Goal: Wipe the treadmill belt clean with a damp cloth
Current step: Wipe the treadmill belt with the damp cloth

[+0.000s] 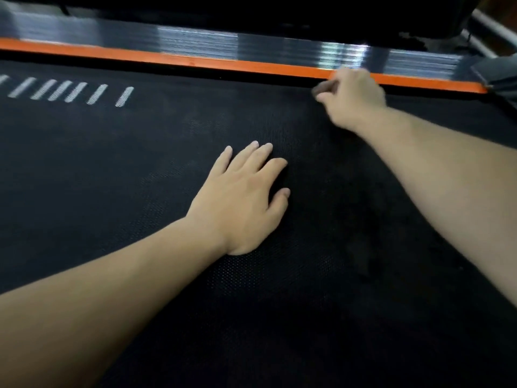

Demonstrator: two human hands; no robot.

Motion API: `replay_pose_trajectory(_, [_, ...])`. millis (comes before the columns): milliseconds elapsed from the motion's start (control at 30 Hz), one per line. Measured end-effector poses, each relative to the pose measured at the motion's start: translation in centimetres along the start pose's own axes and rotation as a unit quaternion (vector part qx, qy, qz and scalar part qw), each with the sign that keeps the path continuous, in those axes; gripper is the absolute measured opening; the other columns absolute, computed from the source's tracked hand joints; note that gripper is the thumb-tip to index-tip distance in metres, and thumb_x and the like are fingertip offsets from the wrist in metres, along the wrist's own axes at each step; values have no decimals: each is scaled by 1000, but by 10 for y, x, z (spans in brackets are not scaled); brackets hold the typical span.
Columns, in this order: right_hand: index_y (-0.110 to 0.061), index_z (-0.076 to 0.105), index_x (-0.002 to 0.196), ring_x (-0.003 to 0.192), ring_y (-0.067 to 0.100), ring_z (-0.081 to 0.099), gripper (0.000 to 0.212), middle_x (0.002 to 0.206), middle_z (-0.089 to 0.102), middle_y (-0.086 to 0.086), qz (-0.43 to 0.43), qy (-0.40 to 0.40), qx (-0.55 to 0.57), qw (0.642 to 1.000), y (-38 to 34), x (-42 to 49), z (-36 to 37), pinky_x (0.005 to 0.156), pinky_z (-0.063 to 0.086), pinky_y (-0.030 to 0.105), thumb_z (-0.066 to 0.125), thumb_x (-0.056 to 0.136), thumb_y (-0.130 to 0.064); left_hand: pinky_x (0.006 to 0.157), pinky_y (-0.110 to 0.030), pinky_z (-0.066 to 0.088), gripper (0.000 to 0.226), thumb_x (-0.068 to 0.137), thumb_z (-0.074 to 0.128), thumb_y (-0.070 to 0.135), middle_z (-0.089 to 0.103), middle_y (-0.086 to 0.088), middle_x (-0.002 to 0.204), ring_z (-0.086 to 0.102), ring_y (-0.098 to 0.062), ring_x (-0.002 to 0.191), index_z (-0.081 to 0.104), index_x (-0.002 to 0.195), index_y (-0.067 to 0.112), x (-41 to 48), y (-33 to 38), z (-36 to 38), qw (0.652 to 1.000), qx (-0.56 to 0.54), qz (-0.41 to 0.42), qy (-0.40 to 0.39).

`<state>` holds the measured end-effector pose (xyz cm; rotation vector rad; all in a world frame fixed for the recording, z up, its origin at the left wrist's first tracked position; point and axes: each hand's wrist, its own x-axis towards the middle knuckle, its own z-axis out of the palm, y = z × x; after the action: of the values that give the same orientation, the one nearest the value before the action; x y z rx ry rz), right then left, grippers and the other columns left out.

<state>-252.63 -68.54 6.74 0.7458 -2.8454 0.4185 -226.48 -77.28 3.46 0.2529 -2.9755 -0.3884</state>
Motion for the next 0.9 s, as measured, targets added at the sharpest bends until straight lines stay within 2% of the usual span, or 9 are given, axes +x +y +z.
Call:
replay_pose_trajectory(67, [-20,60,120,111,35,58,39,123,58,13,90,20,-10,996,19,5,-4,91,50,46,62,94,-48,126,-46,3,62,97,20,55,21,1,167,7,-17,156,34,151,29,0,1,1,1000,0,-1,-1])
replay_pose_trajectory(100, [-18,60,120,112,35,57,39,123,58,13,96,25,-12,995,19,2,-2,92,49,46,61,94,-47,126,-46,3,63,96,19,56,20,1,167,7,-17,156,33,152,30,0,1,1,1000,3,-3,0])
replay_pose_trajectory(233, [-23,61,118,104,30,56,37,116,57,10,-71,-26,48,996,4,-22,8,90,49,45,60,93,-49,126,-45,3,65,95,16,57,19,1,168,5,-16,156,33,152,30,1,3,0,1000,9,-4,1])
replay_pose_trajectory(267, [-24,61,117,102,28,56,36,114,57,8,-83,-36,49,995,8,-22,3,88,49,44,60,93,-50,126,-45,3,65,95,16,57,18,1,168,5,-16,156,33,152,30,1,3,0,1000,8,-3,-1])
replay_pose_trajectory(400, [-22,59,121,107,35,59,38,123,58,12,63,-5,-5,998,47,0,-18,81,49,41,58,95,-49,127,-44,2,65,96,18,57,18,3,168,4,-15,156,32,153,30,1,2,1,1000,2,-2,-2])
replay_pose_trajectory(433, [-20,57,121,107,35,58,39,124,56,13,65,-8,-13,998,48,-3,-19,80,48,41,57,95,-49,127,-44,2,65,96,18,57,18,3,168,4,-15,156,32,153,29,1,2,1,1000,4,-2,0])
replay_pose_trajectory(633, [-22,48,92,81,26,52,37,97,49,5,-111,-51,-10,992,41,-55,-19,69,43,36,47,96,-59,127,-45,4,67,95,16,58,20,2,167,6,-15,156,33,153,29,2,1,1,1000,9,-3,0])
replay_pose_trajectory(800, [-18,53,109,101,35,56,35,108,52,10,-18,-10,-34,999,48,-47,-29,74,41,38,49,99,-51,126,-45,3,66,95,18,58,20,2,167,6,-15,156,34,152,29,2,0,2,1000,6,-4,0])
replay_pose_trajectory(900, [-17,54,103,95,31,54,29,105,53,11,-122,-35,3,992,24,-90,-22,75,45,40,54,97,-46,126,-45,4,67,94,17,59,20,2,167,6,-15,156,34,152,30,2,1,2,1000,9,-3,-1])
